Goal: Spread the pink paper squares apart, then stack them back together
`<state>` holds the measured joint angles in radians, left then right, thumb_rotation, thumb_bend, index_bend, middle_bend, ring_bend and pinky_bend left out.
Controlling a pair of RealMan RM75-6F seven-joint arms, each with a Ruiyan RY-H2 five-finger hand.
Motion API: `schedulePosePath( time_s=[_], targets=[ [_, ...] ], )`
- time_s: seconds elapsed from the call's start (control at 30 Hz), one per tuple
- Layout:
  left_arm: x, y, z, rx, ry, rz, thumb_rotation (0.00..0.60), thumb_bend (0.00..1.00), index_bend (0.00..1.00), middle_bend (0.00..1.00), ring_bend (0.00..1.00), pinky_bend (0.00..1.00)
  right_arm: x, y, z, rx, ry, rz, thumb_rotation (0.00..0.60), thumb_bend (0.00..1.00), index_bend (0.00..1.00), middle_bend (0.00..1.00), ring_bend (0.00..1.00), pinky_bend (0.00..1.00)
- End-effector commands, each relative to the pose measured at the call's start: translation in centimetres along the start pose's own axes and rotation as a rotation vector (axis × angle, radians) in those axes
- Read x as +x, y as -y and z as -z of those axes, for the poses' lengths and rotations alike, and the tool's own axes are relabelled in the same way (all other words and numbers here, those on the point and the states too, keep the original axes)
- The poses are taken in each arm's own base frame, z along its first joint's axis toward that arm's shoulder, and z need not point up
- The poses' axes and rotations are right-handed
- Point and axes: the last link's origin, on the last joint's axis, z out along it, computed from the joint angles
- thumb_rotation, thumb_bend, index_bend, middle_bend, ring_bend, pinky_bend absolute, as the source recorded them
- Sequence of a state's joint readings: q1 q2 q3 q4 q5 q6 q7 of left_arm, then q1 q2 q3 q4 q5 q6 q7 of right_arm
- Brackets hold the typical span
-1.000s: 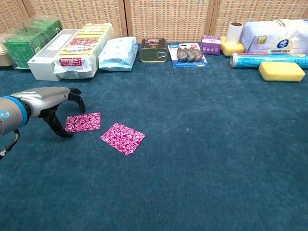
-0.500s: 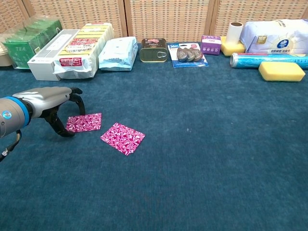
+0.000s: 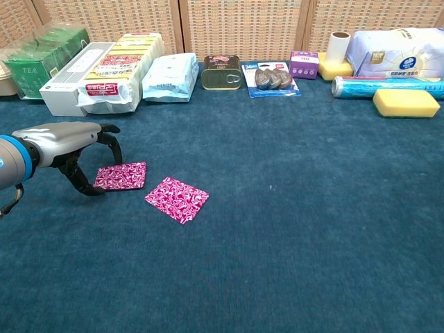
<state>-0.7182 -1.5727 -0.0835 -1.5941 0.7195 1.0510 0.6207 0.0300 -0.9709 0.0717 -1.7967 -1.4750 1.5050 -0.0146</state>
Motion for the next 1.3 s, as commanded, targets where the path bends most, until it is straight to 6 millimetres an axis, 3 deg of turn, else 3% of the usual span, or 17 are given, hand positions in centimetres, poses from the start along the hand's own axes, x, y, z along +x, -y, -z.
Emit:
schedulePosePath(
  time_s=[0.03, 0.63, 1.07, 1.3],
  targets=[
    [0.1, -0.1, 0.1, -0.013, -0.002, -0.003, 0.600, 0.24, 0.35, 0.00, 0.03, 0.11, 0.0, 0.0, 0.0, -0.001, 0.000, 0.000, 0.600, 0.01, 0.10, 0.00, 0.00, 0.00],
    [1.3, -3.8, 0.9, -0.325, -0.061, -0.166, 0.600, 0.24, 0.35, 0.00, 0.03, 0.11, 0.1, -0.1, -0.1, -0.005, -0.001, -0.003, 0.600, 0.01, 0.10, 0.00, 0.00, 0.00],
    [0.4, -5.5, 0.6, -0.450, -0.100, -0.372, 0.600, 0.25, 0.35, 0.00, 0.03, 0.11, 0.3, -0.2, -0.1, -0.008, -0.007, -0.006, 0.600, 0.01, 0.10, 0.00, 0.00, 0.00],
    [0.0, -5.6, 0.4, -0.468, -0.116, -0.388, 0.600, 0.24, 0.35, 0.00, 0.03, 0.11, 0.3, -0.3, 0.0, -0.010, -0.006, -0.004, 0.600, 0.01, 0.10, 0.00, 0.00, 0.00]
  ],
)
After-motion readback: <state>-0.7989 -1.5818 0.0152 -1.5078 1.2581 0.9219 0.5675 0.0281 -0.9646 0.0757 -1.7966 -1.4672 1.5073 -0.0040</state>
